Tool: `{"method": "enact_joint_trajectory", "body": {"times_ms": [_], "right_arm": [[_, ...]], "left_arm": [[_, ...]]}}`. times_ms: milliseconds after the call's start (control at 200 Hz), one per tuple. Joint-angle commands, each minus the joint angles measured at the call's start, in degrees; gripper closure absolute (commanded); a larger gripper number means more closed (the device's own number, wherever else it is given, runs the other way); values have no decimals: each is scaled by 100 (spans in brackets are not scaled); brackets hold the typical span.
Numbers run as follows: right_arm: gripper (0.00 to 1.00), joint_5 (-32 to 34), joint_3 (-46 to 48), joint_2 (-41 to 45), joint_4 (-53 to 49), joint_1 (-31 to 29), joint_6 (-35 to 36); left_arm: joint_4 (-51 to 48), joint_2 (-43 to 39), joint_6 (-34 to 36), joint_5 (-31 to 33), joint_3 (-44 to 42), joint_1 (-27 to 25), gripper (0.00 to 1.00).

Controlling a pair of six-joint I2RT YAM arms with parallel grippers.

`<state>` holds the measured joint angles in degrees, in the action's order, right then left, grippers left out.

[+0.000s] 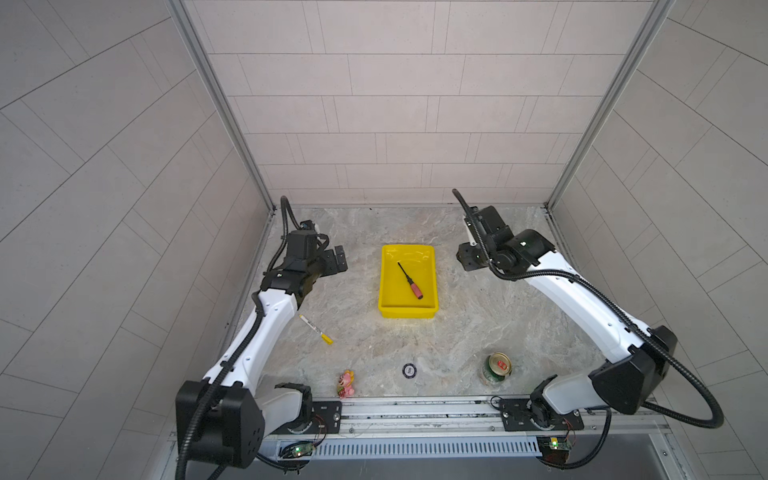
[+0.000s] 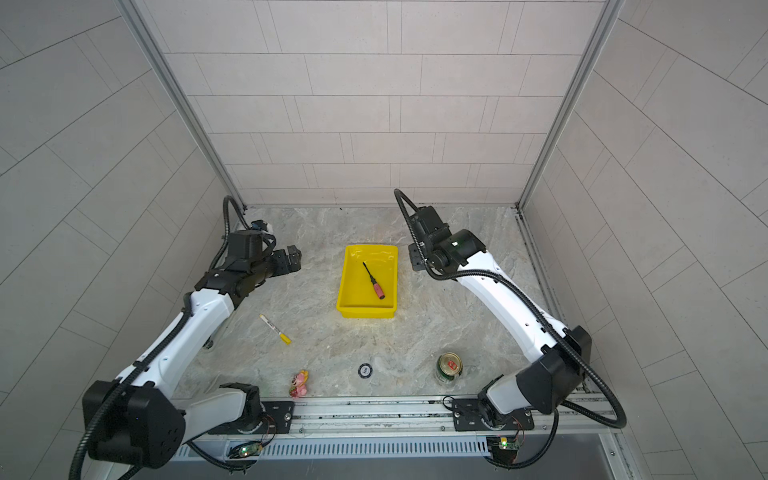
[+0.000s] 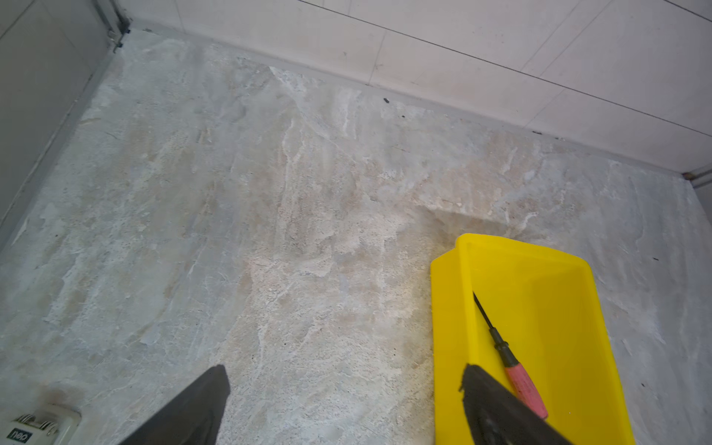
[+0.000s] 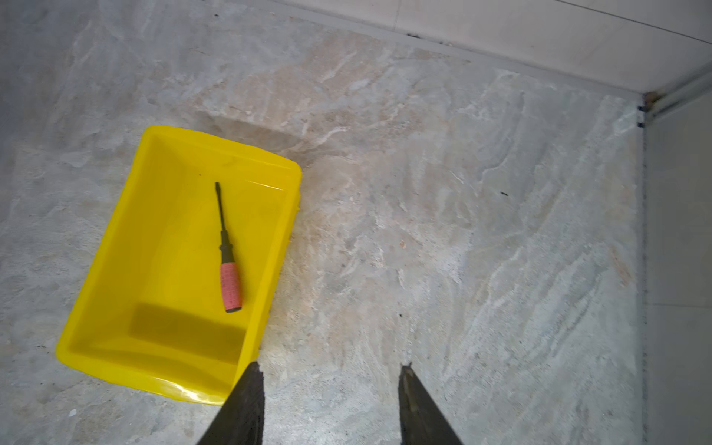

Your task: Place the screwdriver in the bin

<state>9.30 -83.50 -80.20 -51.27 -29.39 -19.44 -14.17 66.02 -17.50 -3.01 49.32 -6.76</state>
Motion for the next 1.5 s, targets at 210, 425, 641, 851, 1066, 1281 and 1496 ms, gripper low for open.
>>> {"method": "enact_joint_trajectory", "body": {"times_ms": [210,425,641,851,1066,1281,1496], "right_arm": [[1,584,1520,1408,1001,612,255],[1,1505,2344,1745,1530,909,239],[1,1948,3326,1996,2784,1049,492],[1,2144,4513,2373,4680,1705,700],[1,1869,5943,2000,7040,2596,1114],[1,1263,5697,125,8265,2708,1138],[1,939,6068,-673,9712,2575,1467]], "left_arm": [[5161,-412,823,1129,-2650,24,0],[4681,182,1411,1209,-2459,50,0],[4649,619,1812,1309,-2473,107,0],[6066,1334,1747,1166,-2808,376,0],[6838,1893,1699,943,-2987,483,0],[6986,2376,1772,769,-2882,501,0],[7018,2490,1820,653,-2813,501,0]]}}
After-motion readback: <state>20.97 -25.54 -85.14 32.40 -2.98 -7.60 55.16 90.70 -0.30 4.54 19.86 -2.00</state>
